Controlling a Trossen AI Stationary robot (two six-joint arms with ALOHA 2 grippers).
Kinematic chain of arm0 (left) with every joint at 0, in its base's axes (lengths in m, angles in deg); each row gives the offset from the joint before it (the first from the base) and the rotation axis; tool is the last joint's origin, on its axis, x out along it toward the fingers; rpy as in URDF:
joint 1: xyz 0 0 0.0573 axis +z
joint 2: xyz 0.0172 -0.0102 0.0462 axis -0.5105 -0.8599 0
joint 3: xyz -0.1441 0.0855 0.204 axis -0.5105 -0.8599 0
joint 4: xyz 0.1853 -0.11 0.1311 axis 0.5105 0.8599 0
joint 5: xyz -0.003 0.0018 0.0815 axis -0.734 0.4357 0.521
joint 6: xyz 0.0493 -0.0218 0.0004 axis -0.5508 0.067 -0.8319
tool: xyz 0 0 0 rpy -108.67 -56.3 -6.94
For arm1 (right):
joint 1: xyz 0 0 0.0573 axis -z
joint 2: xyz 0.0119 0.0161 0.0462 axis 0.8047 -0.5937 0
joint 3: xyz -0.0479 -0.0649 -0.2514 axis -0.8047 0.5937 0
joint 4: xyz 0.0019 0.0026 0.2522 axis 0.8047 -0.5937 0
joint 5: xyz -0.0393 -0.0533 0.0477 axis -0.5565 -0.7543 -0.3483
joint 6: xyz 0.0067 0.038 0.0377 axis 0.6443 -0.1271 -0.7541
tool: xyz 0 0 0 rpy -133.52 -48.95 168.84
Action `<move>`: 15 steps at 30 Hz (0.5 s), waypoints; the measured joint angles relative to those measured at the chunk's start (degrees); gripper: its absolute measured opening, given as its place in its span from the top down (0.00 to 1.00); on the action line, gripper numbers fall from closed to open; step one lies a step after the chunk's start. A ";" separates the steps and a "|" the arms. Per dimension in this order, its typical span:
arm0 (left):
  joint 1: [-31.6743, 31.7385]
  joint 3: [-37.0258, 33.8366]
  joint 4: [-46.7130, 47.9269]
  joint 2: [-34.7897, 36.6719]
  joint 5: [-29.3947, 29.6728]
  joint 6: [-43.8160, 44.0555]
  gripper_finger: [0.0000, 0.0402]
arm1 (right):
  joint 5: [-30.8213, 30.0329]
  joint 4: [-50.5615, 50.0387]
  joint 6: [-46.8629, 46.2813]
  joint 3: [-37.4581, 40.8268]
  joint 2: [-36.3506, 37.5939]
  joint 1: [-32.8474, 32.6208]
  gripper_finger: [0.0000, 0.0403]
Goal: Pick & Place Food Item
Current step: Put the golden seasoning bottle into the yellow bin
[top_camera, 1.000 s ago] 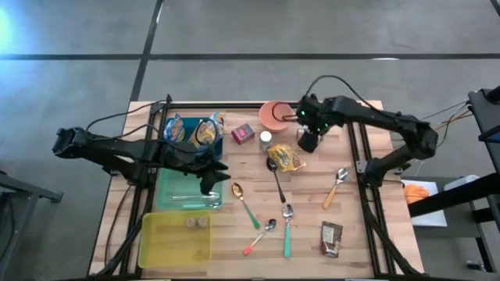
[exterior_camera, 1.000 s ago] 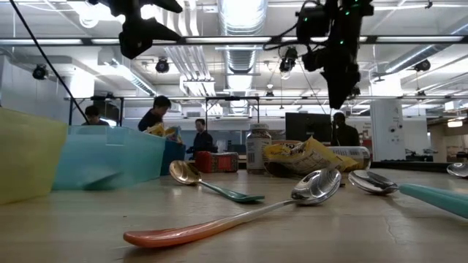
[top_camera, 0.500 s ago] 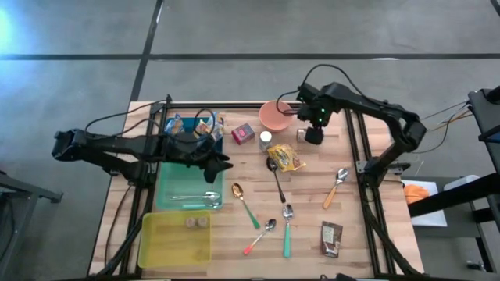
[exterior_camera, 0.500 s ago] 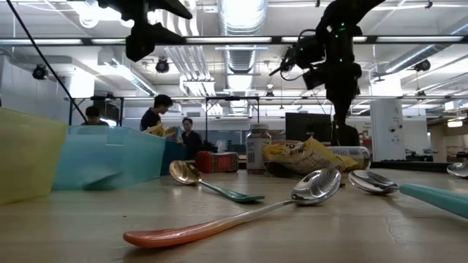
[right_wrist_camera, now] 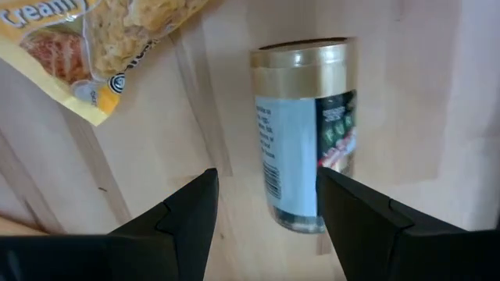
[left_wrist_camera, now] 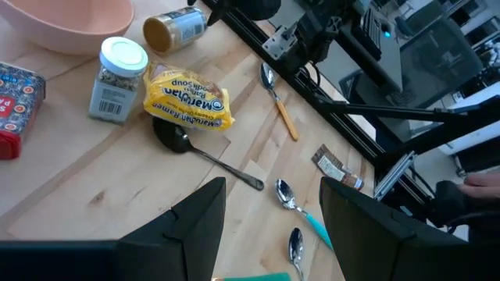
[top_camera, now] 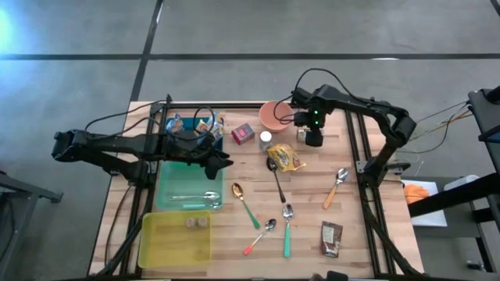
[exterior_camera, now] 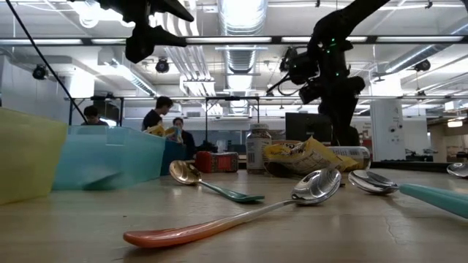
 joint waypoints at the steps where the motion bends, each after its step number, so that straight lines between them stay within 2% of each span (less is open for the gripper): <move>1: 0.00 0.00 0.00 0.00 0.00 0.13 0.47 | 0.09 0.02 0.02 0.04 -0.48 0.00 0.47; 15: 0.00 0.00 0.03 0.00 -0.01 2.08 0.47 | -2.22 5.87 6.43 0.30 -6.73 1.37 0.47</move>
